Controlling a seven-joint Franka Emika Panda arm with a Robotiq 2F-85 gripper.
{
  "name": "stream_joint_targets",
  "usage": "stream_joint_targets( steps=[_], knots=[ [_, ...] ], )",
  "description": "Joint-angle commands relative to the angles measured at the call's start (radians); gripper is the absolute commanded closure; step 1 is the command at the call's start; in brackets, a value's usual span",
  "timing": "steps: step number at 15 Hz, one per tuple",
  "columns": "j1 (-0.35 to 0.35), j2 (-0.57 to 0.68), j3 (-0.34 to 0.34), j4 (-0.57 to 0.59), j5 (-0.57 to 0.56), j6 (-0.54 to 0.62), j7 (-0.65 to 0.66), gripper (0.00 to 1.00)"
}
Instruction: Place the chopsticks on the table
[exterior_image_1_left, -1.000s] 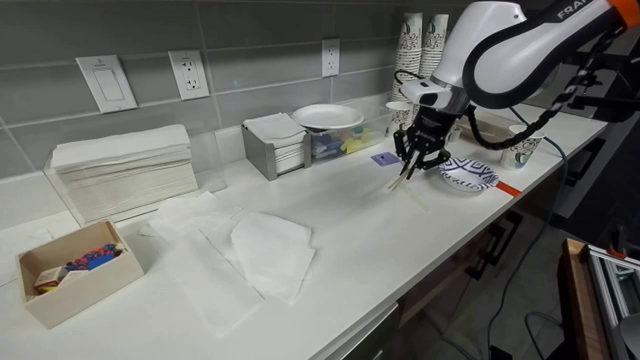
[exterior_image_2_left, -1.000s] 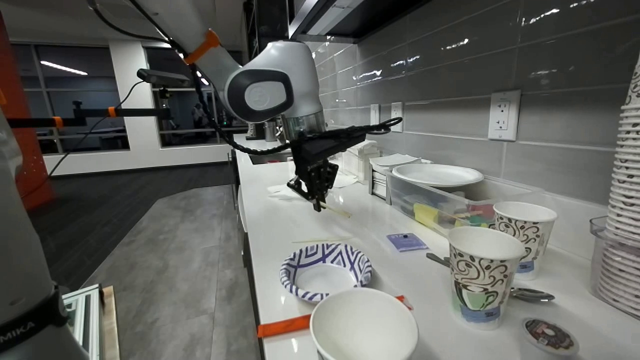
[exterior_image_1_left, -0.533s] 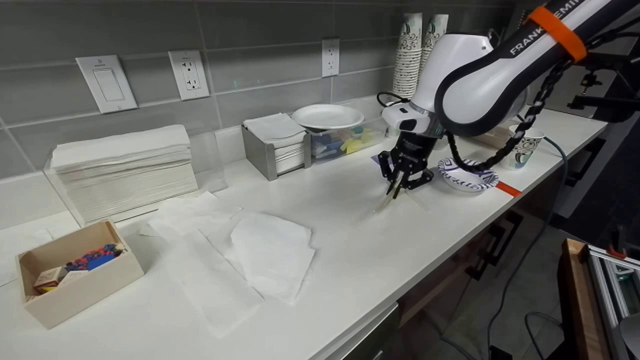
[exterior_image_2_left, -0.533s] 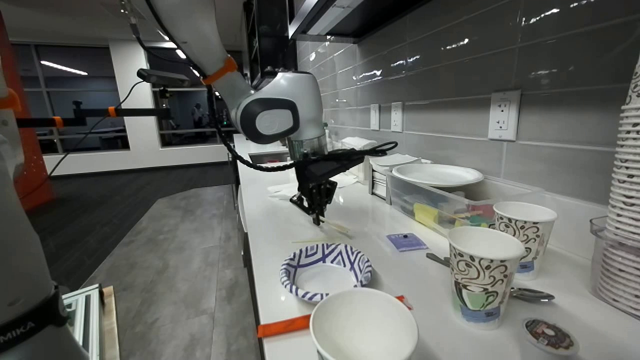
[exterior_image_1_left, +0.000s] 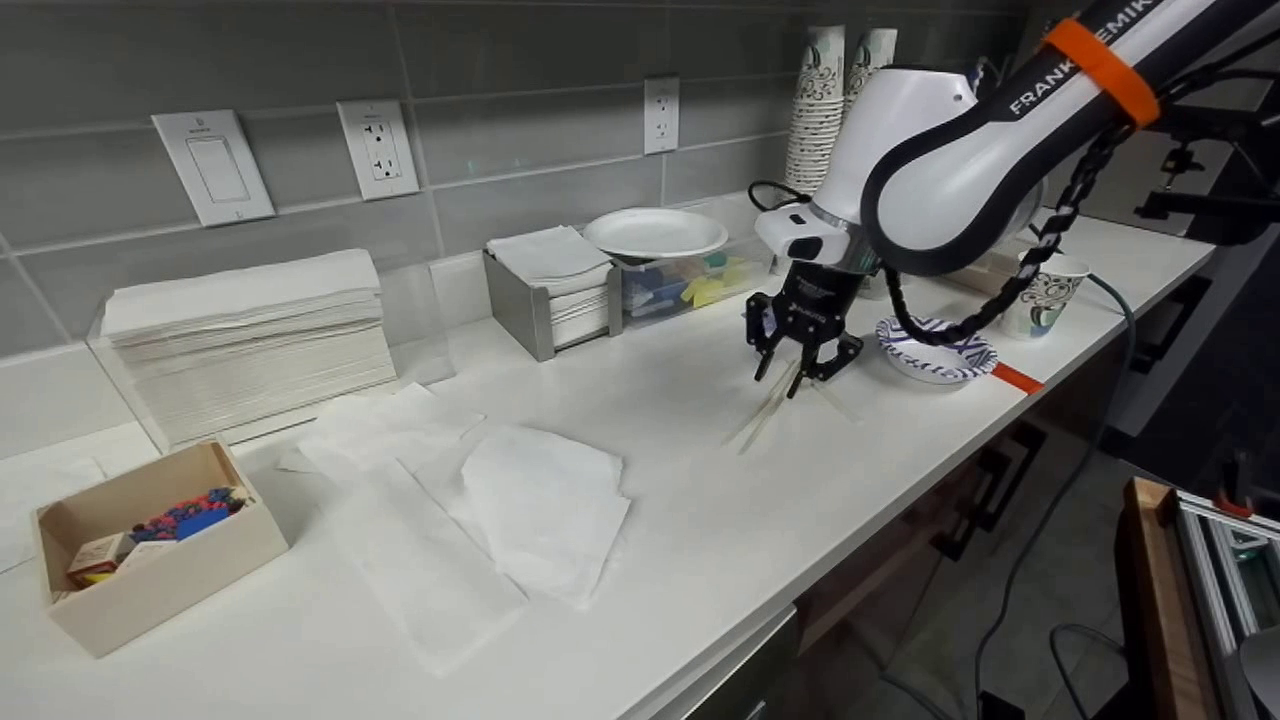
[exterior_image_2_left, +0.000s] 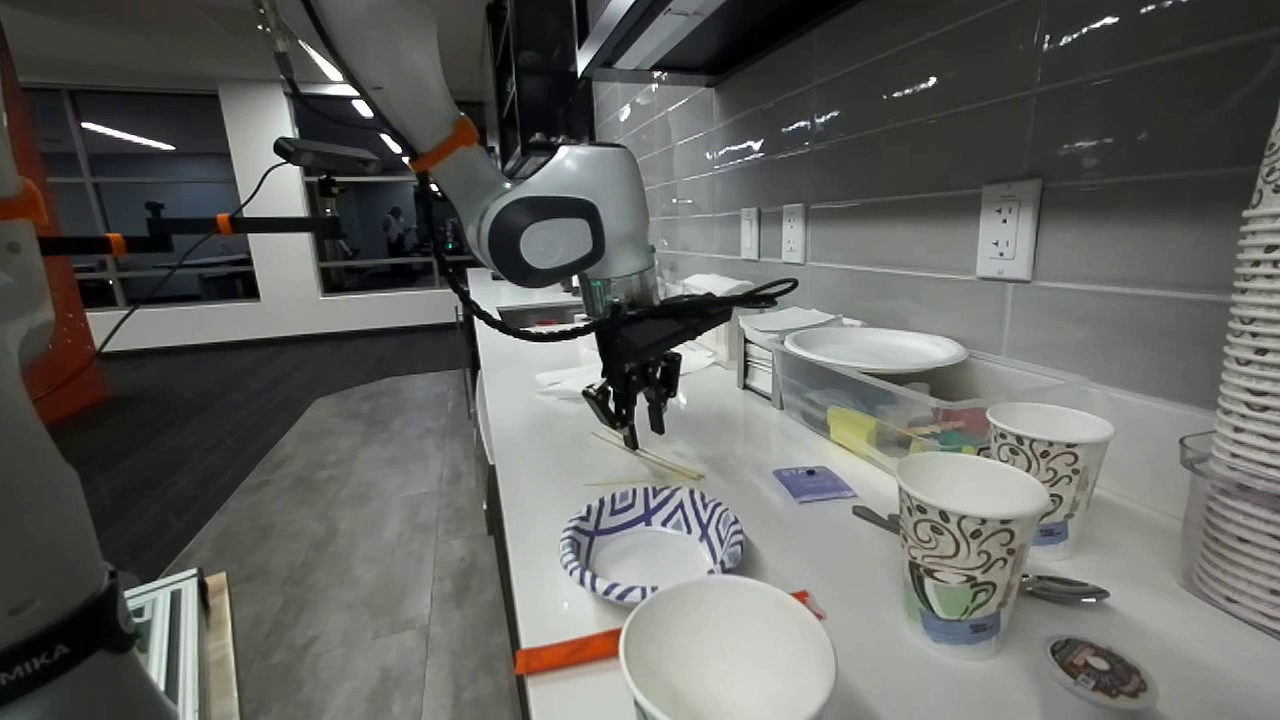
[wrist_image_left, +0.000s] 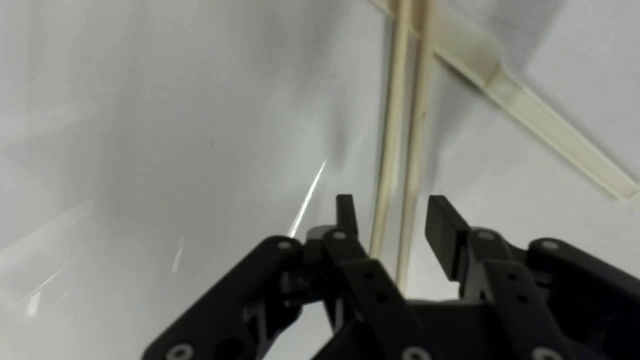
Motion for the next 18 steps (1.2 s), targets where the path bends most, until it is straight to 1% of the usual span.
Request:
stream_joint_targets(
  steps=[1,2,4,5,9,11,13,14,15,18],
  knots=[
    [-0.016,-0.132,-0.013,-0.029,-0.089,-0.122,0.163,0.24],
    [-0.019,-0.166,-0.022,-0.026,-0.126,-0.185,0.243,0.17],
    [-0.031,-0.249,-0.034,-0.031,-0.137,-0.316,0.346,0.02],
    [-0.036,-0.285,-0.043,-0.033,-0.145,-0.358,0.401,0.00],
    [-0.056,-0.405,-0.074,-0.039,-0.145,-0.467,0.590,0.00],
    [-0.069,-0.453,-0.085,-0.040,-0.158,-0.498,0.693,0.00],
    [-0.080,-0.492,-0.101,-0.059,-0.158,-0.489,0.787,0.00],
    [-0.046,-0.437,-0.116,-0.015,-0.150,-0.479,0.709,0.00],
    [-0.050,-0.454,-0.123,-0.022,-0.152,-0.479,0.740,0.00],
    [-0.052,-0.475,-0.129,-0.039,-0.153,-0.479,0.767,0.00]
  ],
)
